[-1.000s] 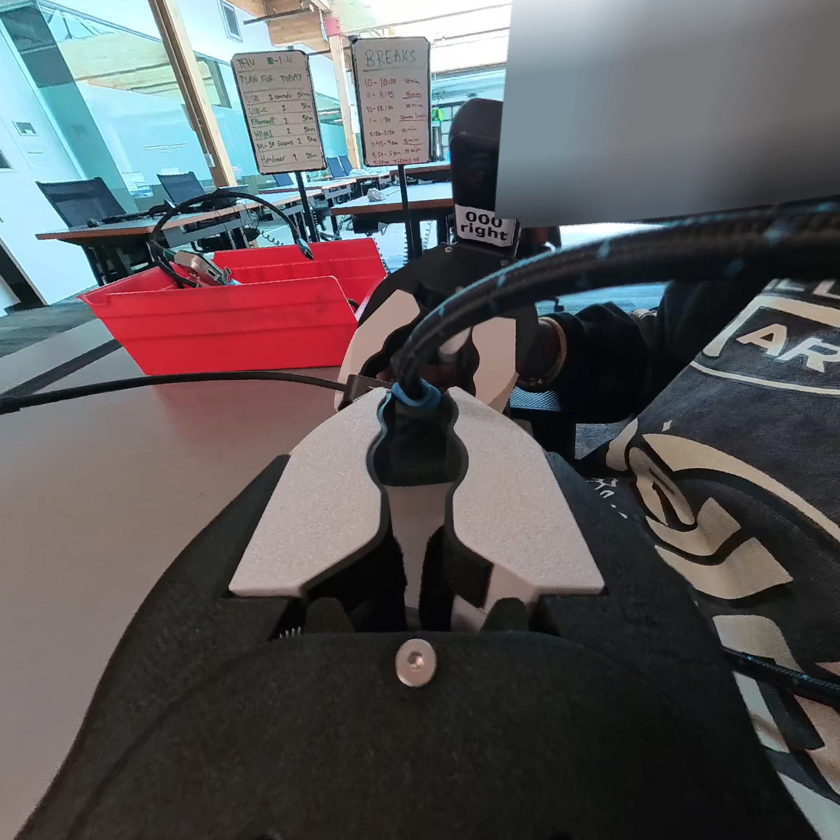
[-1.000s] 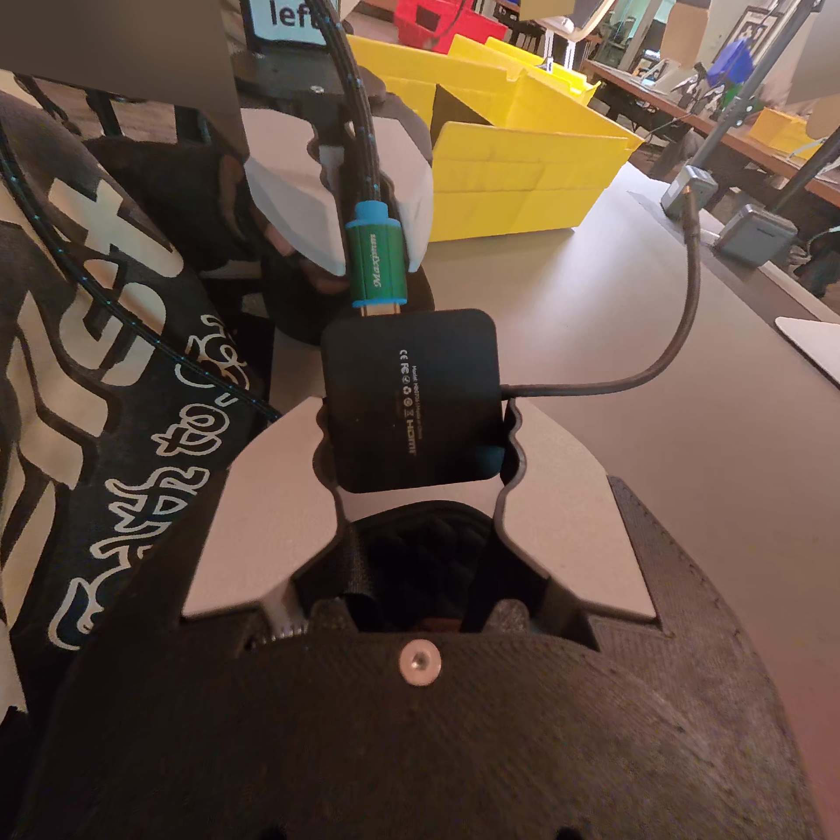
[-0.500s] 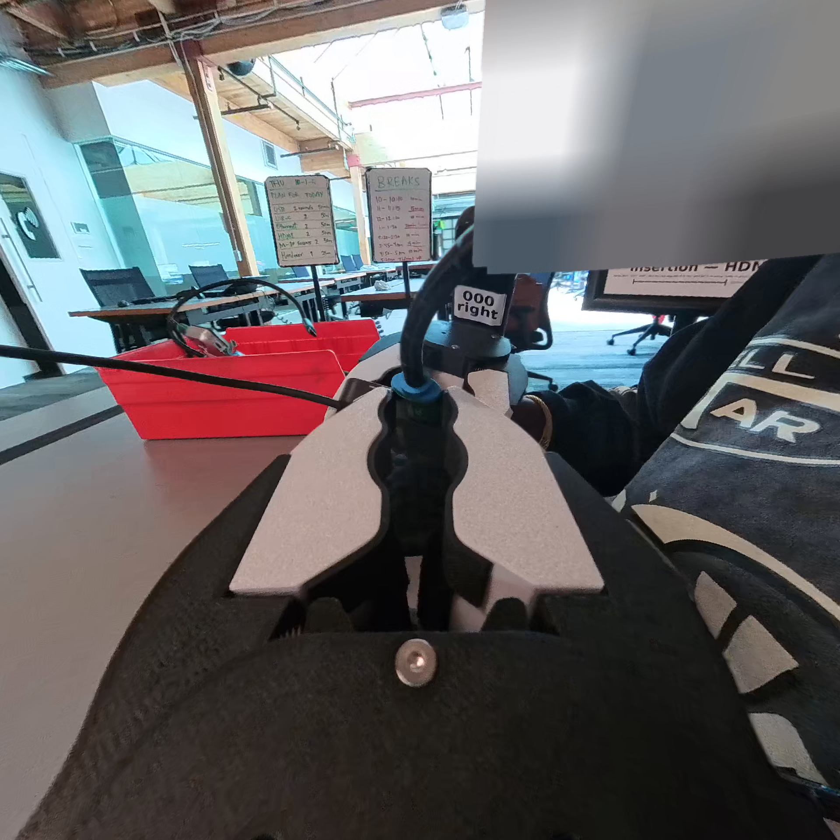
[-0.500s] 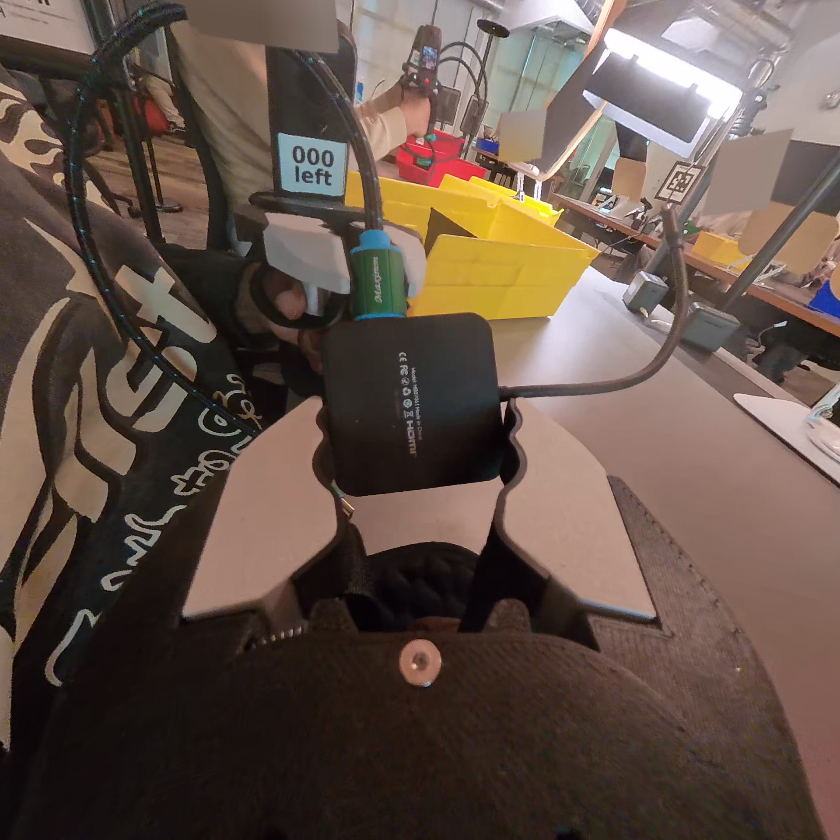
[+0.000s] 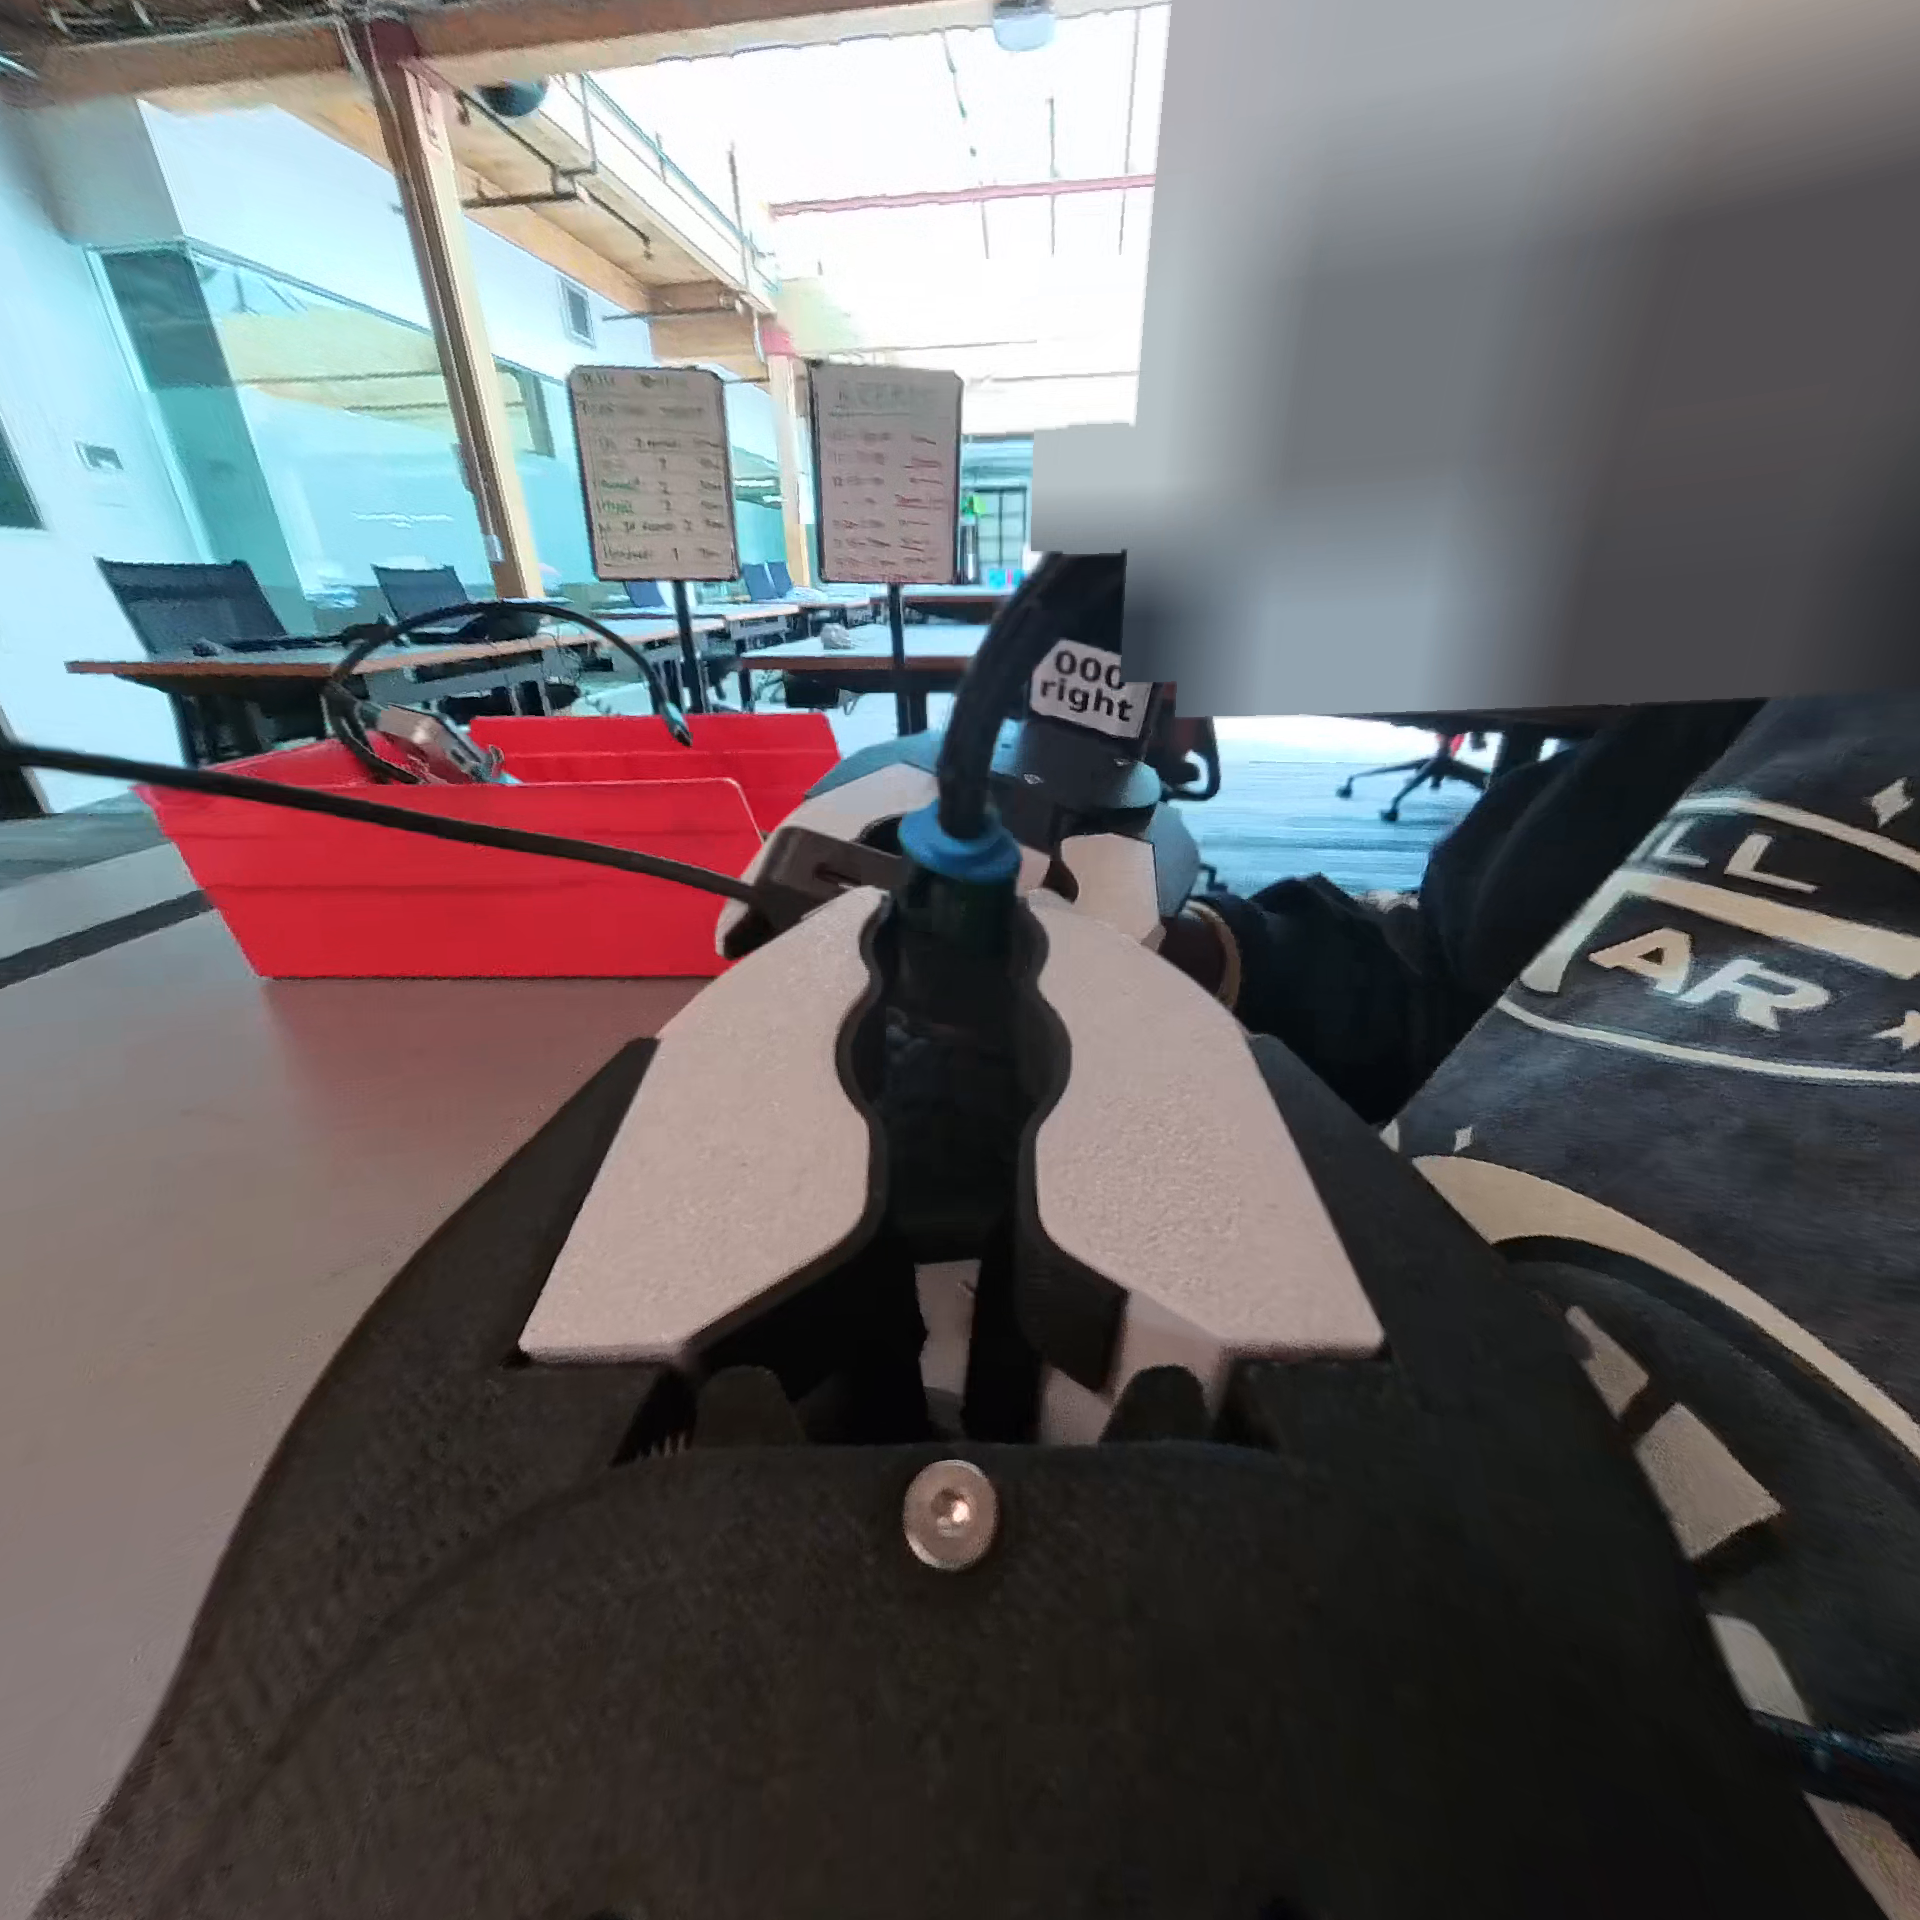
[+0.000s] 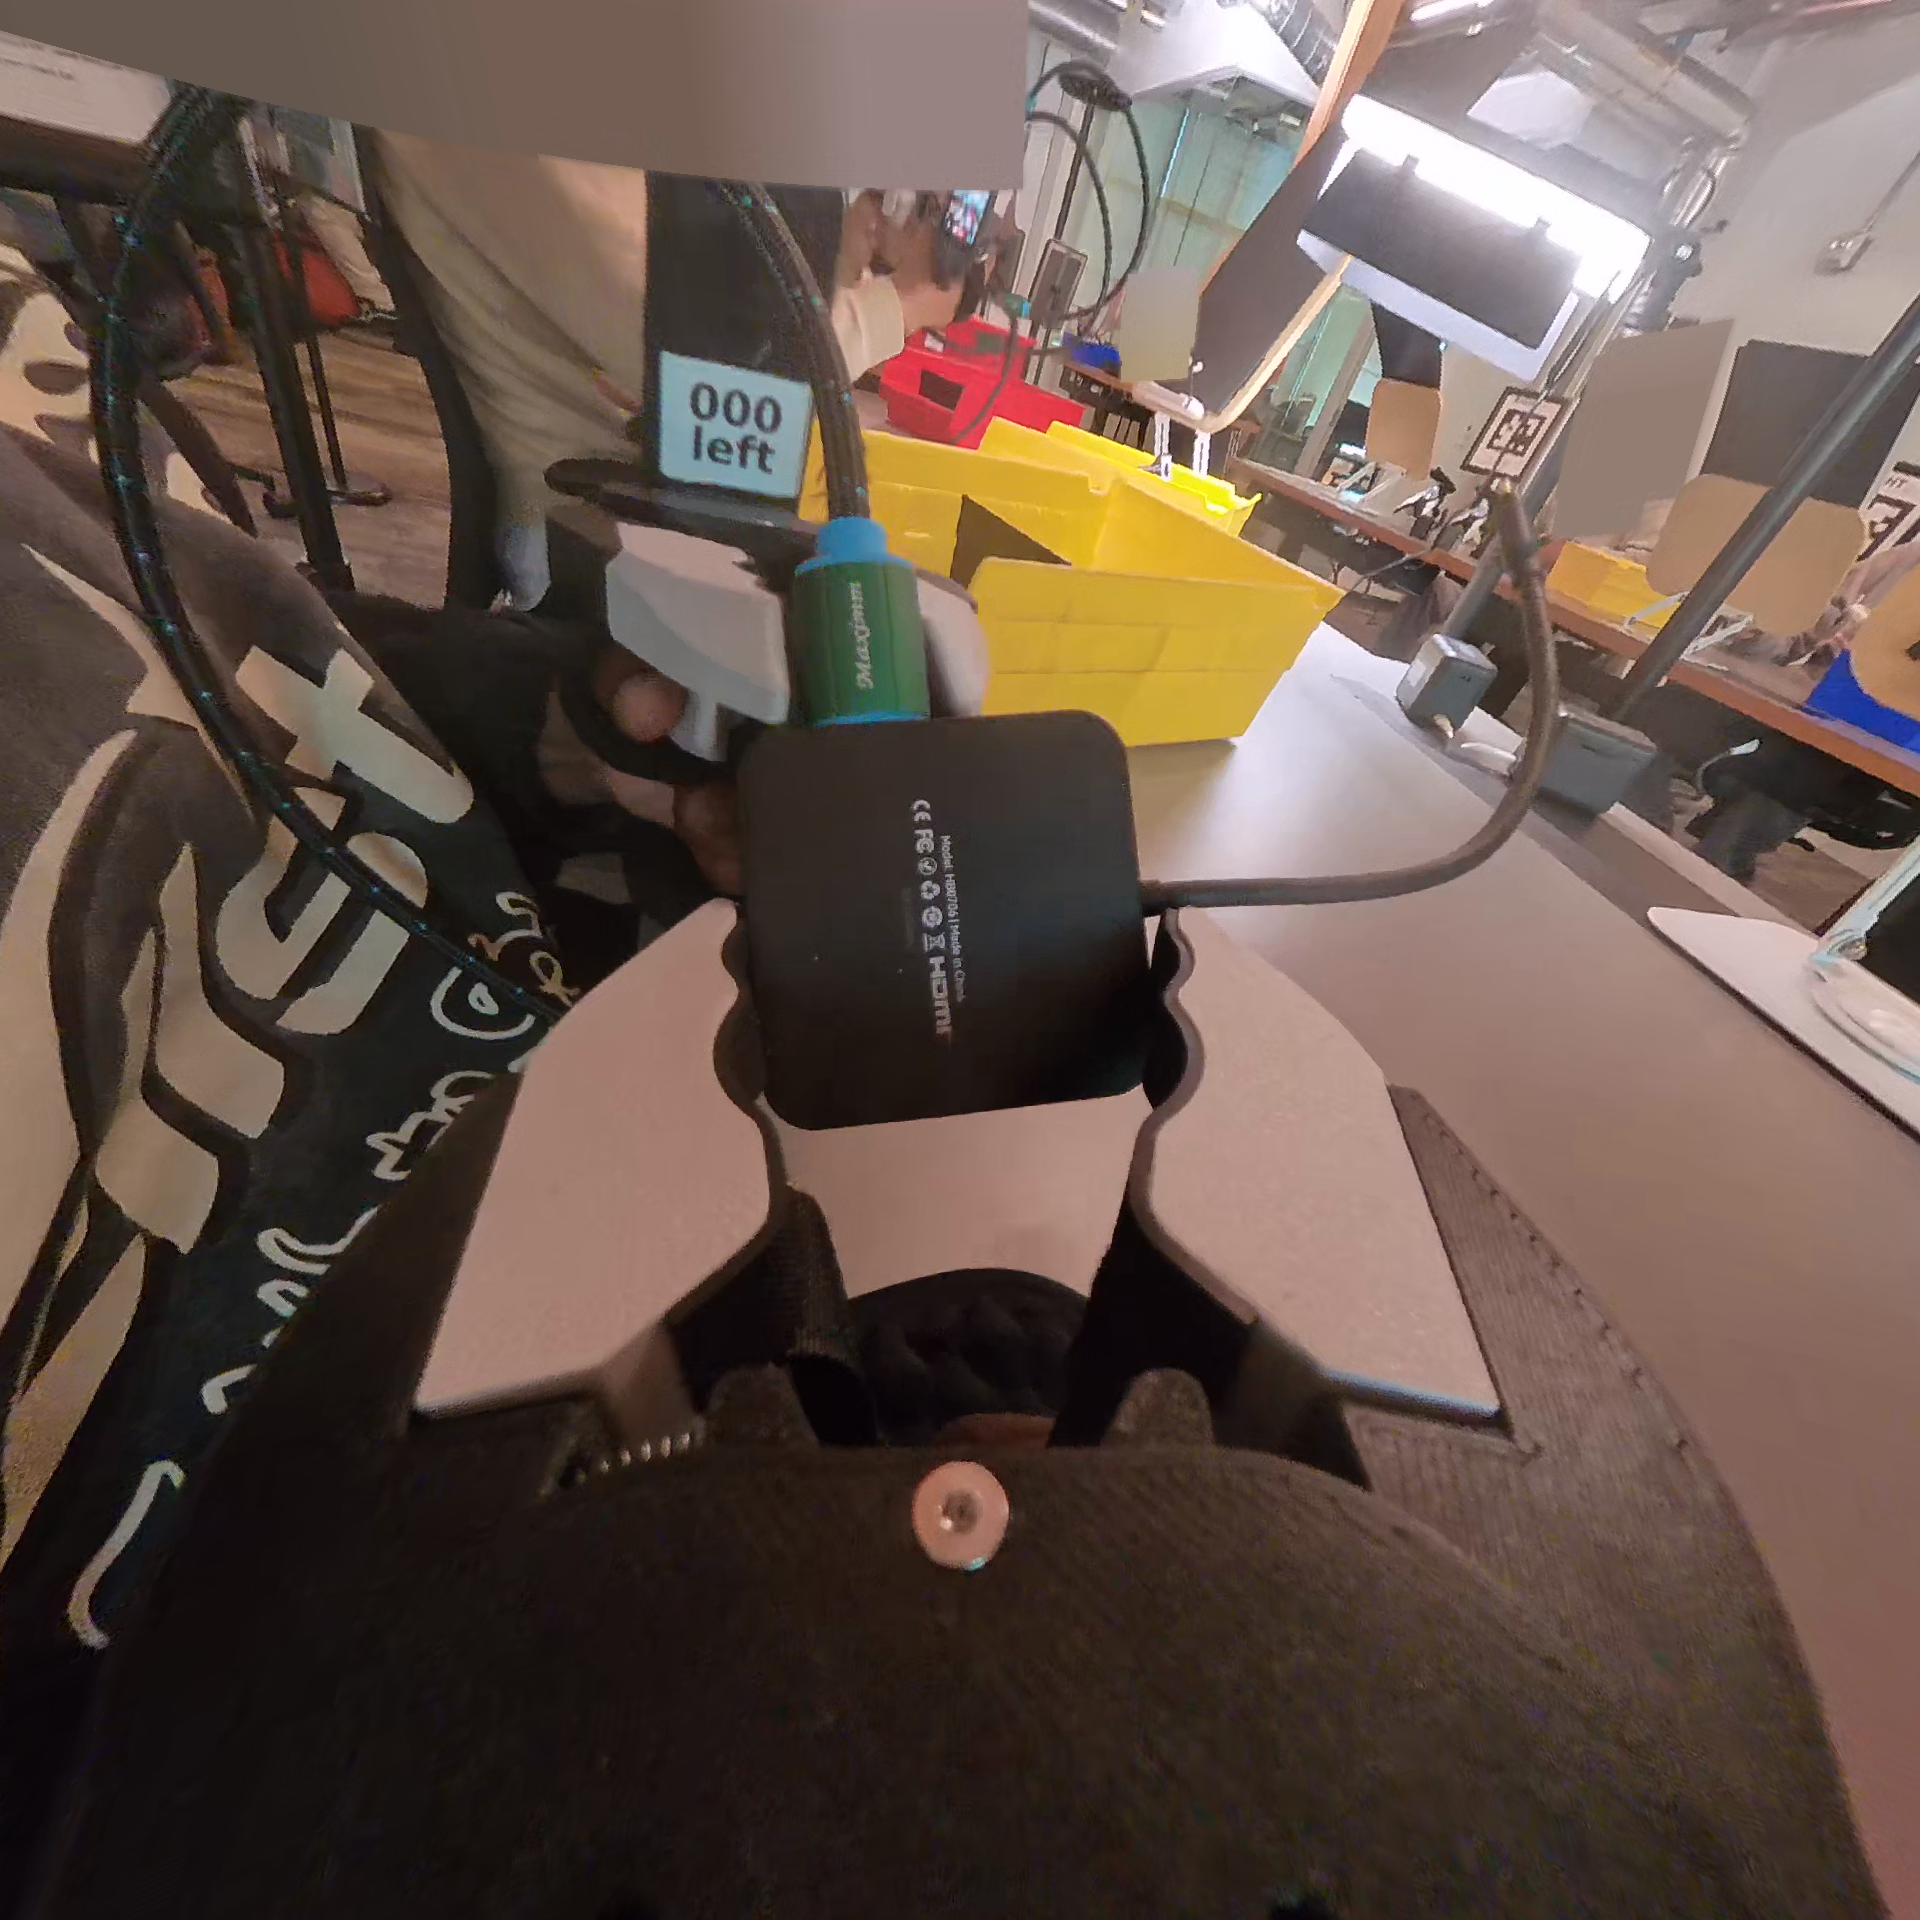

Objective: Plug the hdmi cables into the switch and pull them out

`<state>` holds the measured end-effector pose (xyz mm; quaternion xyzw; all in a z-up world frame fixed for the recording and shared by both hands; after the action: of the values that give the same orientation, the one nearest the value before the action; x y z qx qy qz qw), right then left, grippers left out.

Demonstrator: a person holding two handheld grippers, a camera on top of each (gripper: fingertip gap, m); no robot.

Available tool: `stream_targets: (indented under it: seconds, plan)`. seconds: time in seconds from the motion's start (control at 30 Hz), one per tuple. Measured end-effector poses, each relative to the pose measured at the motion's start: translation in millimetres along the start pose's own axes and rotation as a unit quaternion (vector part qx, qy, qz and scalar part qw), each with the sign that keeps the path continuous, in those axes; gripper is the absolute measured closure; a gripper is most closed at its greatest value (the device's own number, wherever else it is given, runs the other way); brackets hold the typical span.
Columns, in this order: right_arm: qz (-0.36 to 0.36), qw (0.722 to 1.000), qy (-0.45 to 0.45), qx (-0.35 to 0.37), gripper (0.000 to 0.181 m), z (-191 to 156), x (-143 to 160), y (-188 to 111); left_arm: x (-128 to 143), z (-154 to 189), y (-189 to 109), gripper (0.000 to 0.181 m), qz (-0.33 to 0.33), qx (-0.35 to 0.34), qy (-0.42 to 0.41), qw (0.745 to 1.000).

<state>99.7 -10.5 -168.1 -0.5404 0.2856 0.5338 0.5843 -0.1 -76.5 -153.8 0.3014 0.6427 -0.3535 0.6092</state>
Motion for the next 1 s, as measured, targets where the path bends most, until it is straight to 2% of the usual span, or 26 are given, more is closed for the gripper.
stream_targets:
  seconds: [0.1, 0.2, 0.33, 0.43, 0.5, 0.57, 0.6, 0.63, 0.77, 0.83, 0.87, 0.9, 0.93, 1.0]
  plan:
    - [0.052, 0.998, 0.027, 0.004, 0.107, 8.7, -8.6, -12.5, -7.1, -9.6, -14.8, 0.141, 0.086, -0.022, -0.039, 0.995]
    - [0.126, 0.99, 0.049, 0.03, 0.107, 32.7, -35.7, -43.7, -11.2, -22.7, -32.8, 0.14, 0.171, -0.069, -0.079, 0.98]
    - [0.187, 0.968, 0.102, 0.133, 0.107, 85.0, -83.1, -107.9, -10.1, -29.8, -37.0, 0.14, 0.18, -0.093, -0.101, 0.974]
    - [0.196, 0.933, 0.113, 0.28, 0.108, 123.6, -104.5, -169.9, -9.3, -27.7, -33.8, 0.141, 0.168, -0.1, -0.087, 0.977]
    - [0.186, 0.882, 0.083, 0.425, 0.108, 135.7, -105.4, -213.4, -8.8, -26.6, -32.0, 0.142, 0.161, -0.102, -0.081, 0.978]
    - [0.154, 0.801, 0.058, 0.576, 0.108, 135.0, -94.3, -250.5, -8.5, -26.6, -31.6, 0.142, 0.159, -0.104, -0.081, 0.978]
    - [0.133, 0.751, 0.041, 0.646, 0.108, 132.8, -89.7, -265.9, -8.5, -26.7, -31.9, 0.142, 0.161, -0.103, -0.082, 0.978]
    - [0.093, 0.71, 0.021, 0.697, 0.108, 130.5, -87.2, -276.1, -8.5, -26.8, -32.3, 0.143, 0.163, -0.102, -0.083, 0.978]
    - [-0.111, 0.568, -0.085, 0.811, 0.108, 123.2, -81.6, -290.7, -8.3, -26.2, -32.2, 0.144, 0.163, -0.1, -0.083, 0.978]
    - [-0.216, 0.52, -0.167, 0.809, 0.108, 128.8, -74.9, -282.8, -8.1, -25.3, -31.5, 0.145, 0.16, -0.099, -0.078, 0.979]
    - [-0.255, 0.516, -0.189, 0.795, 0.108, 135.7, -67.7, -277.0, -8.1, -24.8, -31.3, 0.145, 0.159, -0.099, -0.076, 0.979]
    - [-0.283, 0.528, -0.194, 0.776, 0.108, 145.1, -57.9, -270.6, -8.1, -24.4, -31.2, 0.145, 0.159, -0.099, -0.074, 0.98]
    - [-0.304, 0.553, -0.195, 0.751, 0.108, 155.9, -45.8, -262.7, -8.1, -24.0, -31.3, 0.146, 0.159, -0.098, -0.073, 0.98]
    - [-0.331, 0.62, -0.199, 0.683, 0.108, 176.2, -17.3, -243.2, -8.0, -23.8, -31.4, 0.146, 0.16, -0.093, -0.076, 0.98]
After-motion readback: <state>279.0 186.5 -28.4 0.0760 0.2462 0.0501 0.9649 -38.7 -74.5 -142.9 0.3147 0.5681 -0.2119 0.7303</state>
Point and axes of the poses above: each gripper's, where its closed fingertips meet, y out along the fingers, x out of its underside, z = x × y across the jaws, the point moved 6 cm from there along -y, back along the fingers, and after that the axes turned 14 degrees about -z, right-handed, at the moved point
